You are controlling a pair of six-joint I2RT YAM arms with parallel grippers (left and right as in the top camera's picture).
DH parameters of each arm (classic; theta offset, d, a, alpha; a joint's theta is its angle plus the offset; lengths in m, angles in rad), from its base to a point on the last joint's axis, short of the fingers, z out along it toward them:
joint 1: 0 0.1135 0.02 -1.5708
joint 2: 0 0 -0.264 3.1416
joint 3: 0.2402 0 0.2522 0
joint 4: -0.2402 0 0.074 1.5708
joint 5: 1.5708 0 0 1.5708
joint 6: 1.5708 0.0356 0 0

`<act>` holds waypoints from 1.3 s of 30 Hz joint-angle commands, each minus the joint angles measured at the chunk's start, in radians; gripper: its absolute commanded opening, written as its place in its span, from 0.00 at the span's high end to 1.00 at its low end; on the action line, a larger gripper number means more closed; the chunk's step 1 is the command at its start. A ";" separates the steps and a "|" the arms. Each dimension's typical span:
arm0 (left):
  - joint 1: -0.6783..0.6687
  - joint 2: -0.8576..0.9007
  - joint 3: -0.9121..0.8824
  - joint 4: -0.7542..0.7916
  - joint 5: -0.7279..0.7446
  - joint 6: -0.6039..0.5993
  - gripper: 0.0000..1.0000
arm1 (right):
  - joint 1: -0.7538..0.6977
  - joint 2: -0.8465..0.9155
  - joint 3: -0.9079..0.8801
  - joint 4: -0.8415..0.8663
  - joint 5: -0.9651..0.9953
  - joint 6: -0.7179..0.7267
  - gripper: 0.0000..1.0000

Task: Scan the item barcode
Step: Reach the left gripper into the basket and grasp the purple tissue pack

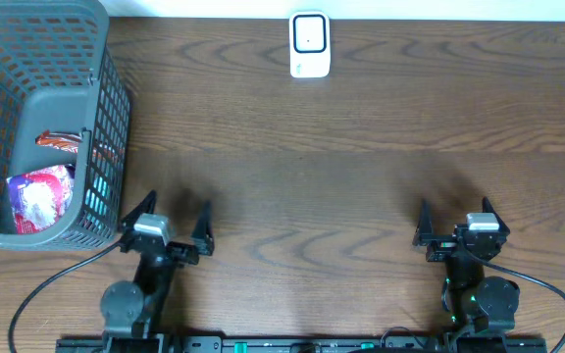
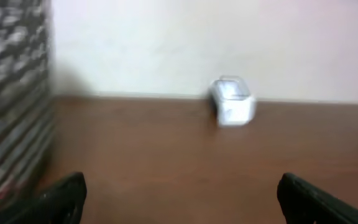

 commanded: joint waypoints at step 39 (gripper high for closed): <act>0.624 1.803 2.162 -1.297 0.005 -0.130 0.02 | -0.011 -0.005 -0.002 -0.004 -0.002 -0.012 0.01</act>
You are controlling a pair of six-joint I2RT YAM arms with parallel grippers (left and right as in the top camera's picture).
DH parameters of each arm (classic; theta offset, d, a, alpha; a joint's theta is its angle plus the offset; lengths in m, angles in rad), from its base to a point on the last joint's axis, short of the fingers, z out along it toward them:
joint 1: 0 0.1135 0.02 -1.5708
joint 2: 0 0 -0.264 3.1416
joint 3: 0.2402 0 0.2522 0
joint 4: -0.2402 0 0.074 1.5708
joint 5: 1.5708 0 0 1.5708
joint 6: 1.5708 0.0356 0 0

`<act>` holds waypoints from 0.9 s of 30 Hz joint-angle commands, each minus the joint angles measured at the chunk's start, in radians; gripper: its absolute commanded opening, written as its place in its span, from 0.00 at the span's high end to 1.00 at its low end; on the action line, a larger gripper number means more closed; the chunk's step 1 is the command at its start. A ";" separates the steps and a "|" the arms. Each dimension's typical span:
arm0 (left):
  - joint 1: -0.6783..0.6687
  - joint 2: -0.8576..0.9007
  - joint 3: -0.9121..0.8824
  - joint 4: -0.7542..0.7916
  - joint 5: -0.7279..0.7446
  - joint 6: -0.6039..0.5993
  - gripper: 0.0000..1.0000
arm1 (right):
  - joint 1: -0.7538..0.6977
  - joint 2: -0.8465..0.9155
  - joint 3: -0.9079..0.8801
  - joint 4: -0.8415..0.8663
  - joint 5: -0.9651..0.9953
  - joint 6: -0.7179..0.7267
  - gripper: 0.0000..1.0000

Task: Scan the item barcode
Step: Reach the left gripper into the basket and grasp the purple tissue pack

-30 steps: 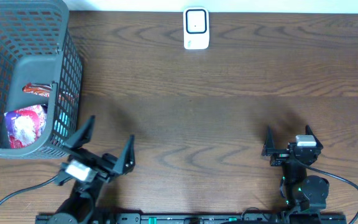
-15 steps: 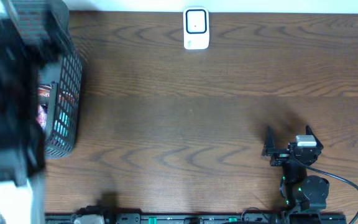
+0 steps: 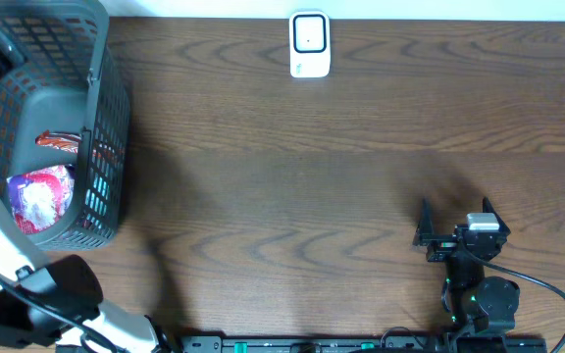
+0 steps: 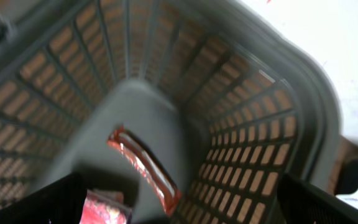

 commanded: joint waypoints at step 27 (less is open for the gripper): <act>-0.025 0.201 -0.418 -0.110 -0.570 -0.602 0.02 | -0.008 -0.005 -0.001 -0.004 -0.001 -0.011 0.01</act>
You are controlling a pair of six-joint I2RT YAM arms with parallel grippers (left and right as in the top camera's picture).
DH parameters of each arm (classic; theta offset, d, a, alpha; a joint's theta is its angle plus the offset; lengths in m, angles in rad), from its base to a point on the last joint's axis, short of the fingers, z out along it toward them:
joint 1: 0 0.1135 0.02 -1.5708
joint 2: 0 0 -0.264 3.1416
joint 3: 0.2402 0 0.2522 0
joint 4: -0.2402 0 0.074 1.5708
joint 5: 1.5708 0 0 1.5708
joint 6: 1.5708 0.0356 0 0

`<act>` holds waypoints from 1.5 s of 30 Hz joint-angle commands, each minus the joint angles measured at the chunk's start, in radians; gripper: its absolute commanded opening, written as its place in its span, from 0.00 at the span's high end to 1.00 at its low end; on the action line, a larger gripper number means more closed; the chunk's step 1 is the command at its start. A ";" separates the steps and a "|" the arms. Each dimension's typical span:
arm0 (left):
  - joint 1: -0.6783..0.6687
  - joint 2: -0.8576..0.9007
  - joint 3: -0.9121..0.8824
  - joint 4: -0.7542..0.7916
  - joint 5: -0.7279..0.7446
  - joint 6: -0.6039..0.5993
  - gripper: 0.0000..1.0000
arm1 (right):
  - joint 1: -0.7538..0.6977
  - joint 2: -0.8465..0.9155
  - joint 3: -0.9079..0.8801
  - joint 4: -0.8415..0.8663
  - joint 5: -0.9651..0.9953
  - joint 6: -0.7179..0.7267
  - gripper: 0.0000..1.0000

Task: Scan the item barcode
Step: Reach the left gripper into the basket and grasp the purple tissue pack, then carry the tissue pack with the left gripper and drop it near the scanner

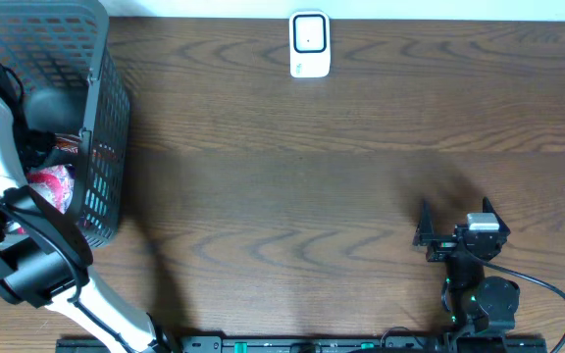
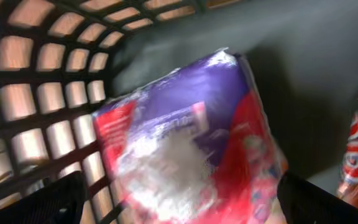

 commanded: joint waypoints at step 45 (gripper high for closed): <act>-0.135 -0.594 0.206 0.683 0.529 0.125 0.93 | -0.008 -0.005 -0.001 -0.004 -0.002 -0.012 0.01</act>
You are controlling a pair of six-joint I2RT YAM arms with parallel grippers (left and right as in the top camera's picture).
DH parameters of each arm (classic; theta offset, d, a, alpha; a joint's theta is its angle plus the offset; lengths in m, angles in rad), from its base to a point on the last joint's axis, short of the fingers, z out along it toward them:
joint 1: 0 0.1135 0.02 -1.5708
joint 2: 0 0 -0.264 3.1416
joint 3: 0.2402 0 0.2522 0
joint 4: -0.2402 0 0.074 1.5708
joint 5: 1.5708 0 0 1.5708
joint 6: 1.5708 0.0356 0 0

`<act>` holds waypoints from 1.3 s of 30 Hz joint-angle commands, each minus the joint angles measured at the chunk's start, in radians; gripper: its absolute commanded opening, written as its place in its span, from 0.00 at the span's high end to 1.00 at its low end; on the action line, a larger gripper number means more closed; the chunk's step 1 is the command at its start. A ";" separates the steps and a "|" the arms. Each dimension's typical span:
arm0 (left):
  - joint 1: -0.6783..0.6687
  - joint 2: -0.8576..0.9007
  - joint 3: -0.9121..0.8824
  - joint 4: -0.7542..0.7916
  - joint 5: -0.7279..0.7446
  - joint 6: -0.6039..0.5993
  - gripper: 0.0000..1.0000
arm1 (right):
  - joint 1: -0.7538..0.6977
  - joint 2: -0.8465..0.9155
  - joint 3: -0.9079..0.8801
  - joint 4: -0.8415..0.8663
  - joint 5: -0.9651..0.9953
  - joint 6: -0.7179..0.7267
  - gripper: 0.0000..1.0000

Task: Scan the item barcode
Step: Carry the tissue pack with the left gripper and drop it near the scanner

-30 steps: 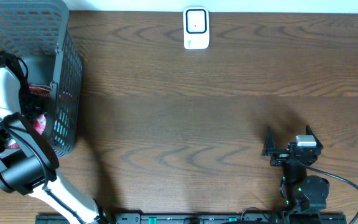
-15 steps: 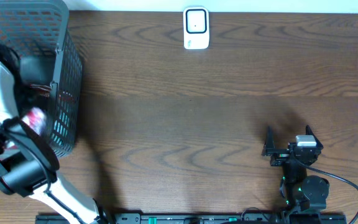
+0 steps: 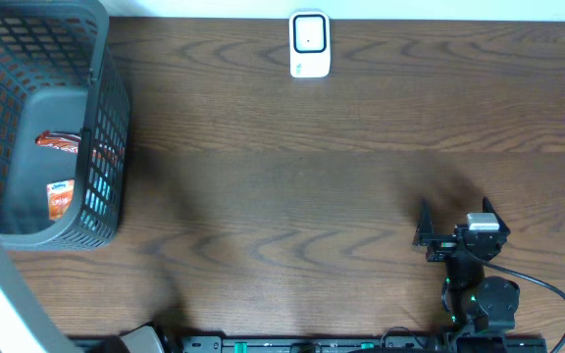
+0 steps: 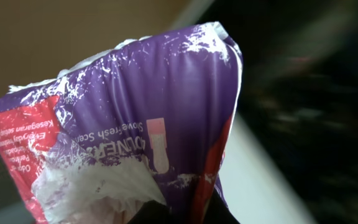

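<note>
A purple and red plastic bag (image 4: 148, 112) fills the left wrist view, held close to the camera. My left gripper (image 4: 182, 213) is shut on its lower edge, with only dark fingertips showing. In the overhead view the bag and the left gripper are out of frame; only a white arm link crosses the lower left corner. The white barcode scanner (image 3: 310, 44) stands at the table's far edge, in the middle. My right gripper (image 3: 454, 218) rests open near the front right, holding nothing.
A grey mesh basket (image 3: 106, 118) stands at the far left. In it lie a red-brown packet (image 3: 55, 141) and a small orange pack (image 3: 60, 199). Brown wooden table (image 3: 312, 176) stretches between the basket, the scanner and the right arm.
The purple bag has left the basket and now hangs in my shut left gripper, out of the overhead frame. A small orange pack shows where the bag lay. The right arm has not moved.
Both grippers first rested open at the table's front edge. Then my left arm was over the basket, looking down into it. Then its open fingers were low in the basket on either side of the purple bag. Now the bag is held outside the basket.
</note>
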 commanded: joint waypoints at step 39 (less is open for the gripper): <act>-0.952 0.475 0.079 -0.203 -0.051 0.343 0.07 | -0.008 -0.005 -0.001 -0.004 -0.001 -0.011 0.01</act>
